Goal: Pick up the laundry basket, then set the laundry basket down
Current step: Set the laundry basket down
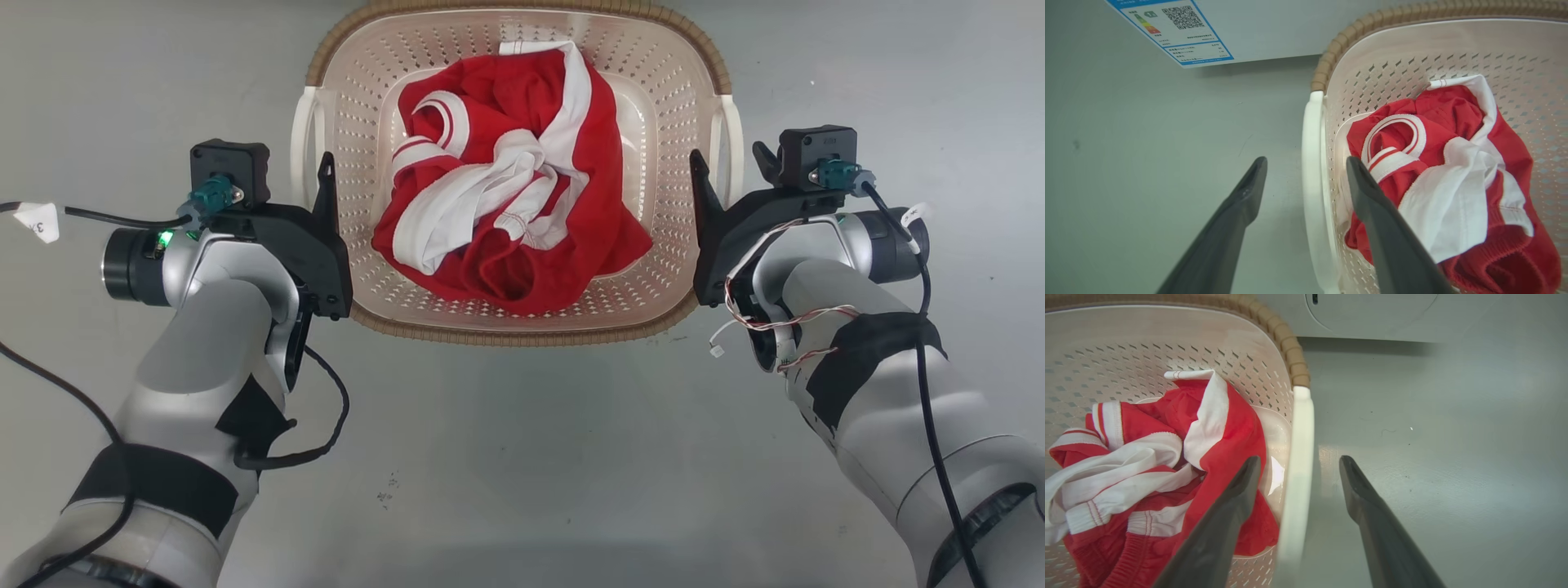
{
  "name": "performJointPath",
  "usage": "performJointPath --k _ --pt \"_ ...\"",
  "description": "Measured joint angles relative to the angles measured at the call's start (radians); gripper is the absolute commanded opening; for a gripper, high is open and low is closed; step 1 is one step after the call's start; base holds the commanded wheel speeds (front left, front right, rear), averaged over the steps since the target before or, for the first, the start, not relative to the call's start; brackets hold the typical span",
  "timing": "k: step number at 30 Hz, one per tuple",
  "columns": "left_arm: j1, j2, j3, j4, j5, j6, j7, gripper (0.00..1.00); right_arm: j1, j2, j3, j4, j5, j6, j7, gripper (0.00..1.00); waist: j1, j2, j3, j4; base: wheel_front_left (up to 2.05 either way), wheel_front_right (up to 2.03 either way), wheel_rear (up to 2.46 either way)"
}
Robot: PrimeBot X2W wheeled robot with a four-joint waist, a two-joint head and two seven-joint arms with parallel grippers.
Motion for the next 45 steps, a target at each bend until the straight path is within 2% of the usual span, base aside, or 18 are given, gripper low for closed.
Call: performJointPath --k 9,21,33,45 --pt "0.032 0.000 0.011 0.000 -0.003 -0.017 -0.026 1.00 0.006 0.000 0.001 -0.015 0.000 0.011 -0.032 1.00 -0.0002 0.0000 -0.063 -0.007 0.00 0.00 0.00" --pt "0.132 -0.002 0.059 -0.063 -0.019 -0.030 -0.037 1.00 0.065 0.001 -0.020 -0.029 0.000 0.044 -0.058 1.00 -0.0002 0.0000 -0.197 -0.016 0.00 0.00 0.00" --pt "0.312 0.014 0.123 -0.214 -0.016 0.013 -0.037 1.00 0.177 -0.002 -0.101 -0.104 0.000 0.050 -0.058 1.00 -0.0004 -0.0001 -0.364 -0.023 0.00 0.00 0.00" --pt "0.549 0.035 0.159 -0.399 0.057 0.048 -0.037 1.00 0.379 -0.040 -0.178 -0.228 -0.056 0.043 -0.058 1.00 -0.0005 -0.0002 -0.541 -0.029 0.00 0.00 0.00"
